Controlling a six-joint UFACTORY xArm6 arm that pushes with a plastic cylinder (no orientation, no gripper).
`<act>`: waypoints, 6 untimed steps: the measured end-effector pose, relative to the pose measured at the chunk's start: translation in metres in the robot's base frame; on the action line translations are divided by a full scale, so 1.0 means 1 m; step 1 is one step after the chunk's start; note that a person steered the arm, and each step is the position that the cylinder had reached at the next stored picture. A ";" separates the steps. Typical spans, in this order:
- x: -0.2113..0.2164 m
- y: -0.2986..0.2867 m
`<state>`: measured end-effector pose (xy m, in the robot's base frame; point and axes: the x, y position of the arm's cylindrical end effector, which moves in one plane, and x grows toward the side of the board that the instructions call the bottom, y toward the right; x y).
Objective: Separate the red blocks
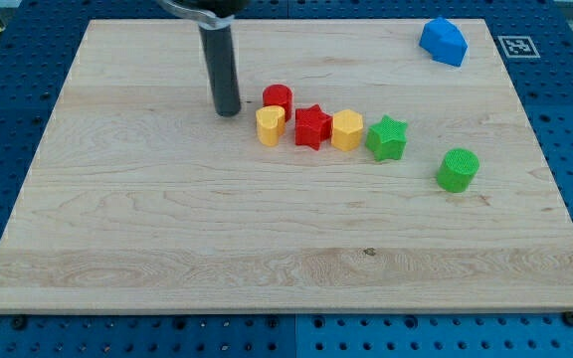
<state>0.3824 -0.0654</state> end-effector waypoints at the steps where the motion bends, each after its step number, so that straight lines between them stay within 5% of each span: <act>1: 0.008 0.035; 6: -0.010 0.087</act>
